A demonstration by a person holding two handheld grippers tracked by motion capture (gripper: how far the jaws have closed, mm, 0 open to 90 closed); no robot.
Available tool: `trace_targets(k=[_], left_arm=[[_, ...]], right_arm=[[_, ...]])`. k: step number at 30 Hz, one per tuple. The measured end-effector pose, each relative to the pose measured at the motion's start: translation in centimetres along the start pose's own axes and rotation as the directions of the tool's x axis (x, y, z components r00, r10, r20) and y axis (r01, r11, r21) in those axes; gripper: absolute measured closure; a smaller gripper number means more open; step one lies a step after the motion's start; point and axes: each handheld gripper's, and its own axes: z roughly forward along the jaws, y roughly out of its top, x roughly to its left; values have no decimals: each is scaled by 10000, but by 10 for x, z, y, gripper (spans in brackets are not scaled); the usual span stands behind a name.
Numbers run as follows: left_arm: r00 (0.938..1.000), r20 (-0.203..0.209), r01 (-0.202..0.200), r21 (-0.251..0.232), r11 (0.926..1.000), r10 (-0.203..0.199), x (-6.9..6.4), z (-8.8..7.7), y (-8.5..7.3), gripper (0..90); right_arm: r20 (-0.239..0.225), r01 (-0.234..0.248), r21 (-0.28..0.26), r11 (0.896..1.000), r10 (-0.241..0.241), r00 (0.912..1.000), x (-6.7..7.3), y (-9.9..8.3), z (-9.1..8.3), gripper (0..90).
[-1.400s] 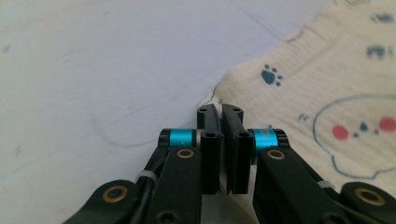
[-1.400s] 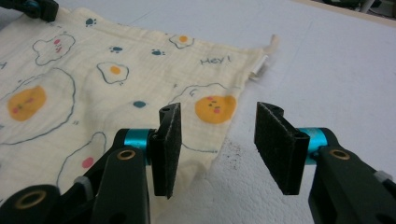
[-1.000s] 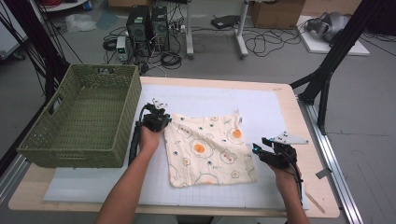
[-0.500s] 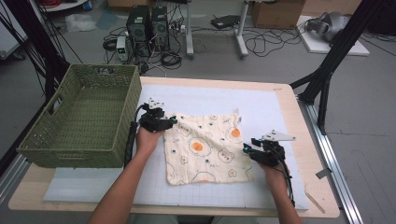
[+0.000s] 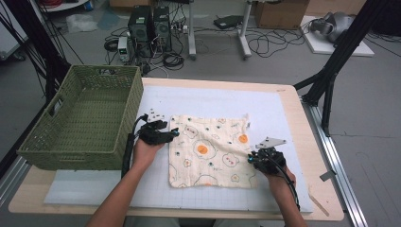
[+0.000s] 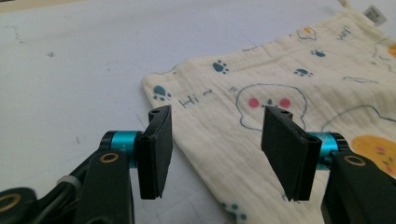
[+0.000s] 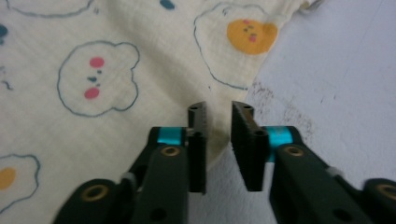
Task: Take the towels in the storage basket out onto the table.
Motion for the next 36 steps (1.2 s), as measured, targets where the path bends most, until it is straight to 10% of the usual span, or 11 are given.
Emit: trace_targets(k=[5, 11, 19, 21, 23, 26, 28, 36], left_arm=[[9998, 143, 139, -107, 9998, -137, 0, -2, -10, 436], [9994, 295, 200, 19, 9998, -200, 0, -6, -15, 436], [9994, 267, 235, 158, 9996, -239, -1, -5, -16, 443], [9995, 239, 224, 204, 9995, -229, -1, -5, -16, 443], [9995, 225, 237, 253, 9994, -243, -2, -6, -16, 443], [9997, 215, 131, 348, 9993, -139, -4, -7, -15, 442], [9997, 214, 73, 344, 9994, -80, -4, -7, -15, 442], [9990, -271, 368, 76, 9993, -366, 1, 4, -12, 468]], right_arm=[[3, -734, -1232, 9897, 740, 9973, -20, 11, 12, 557], [230, -774, -999, 9920, 801, 9965, -37, 45, 42, 502], [630, -1128, 86, 9936, 1120, 9917, -49, 71, 81, 619], [356, -1365, -126, 9906, 1369, 9900, -54, 70, 84, 808], [955, -1123, 17, 9937, 1117, 9892, -56, 72, 84, 876], [2467, -1254, 74, 9921, 1198, 9617, -60, 72, 84, 857], [2133, -2191, -414, 9748, 2228, 9512, -67, 67, 82, 745], [1127, -2009, -1176, 9725, 2140, 9703, -62, 59, 46, 625]])
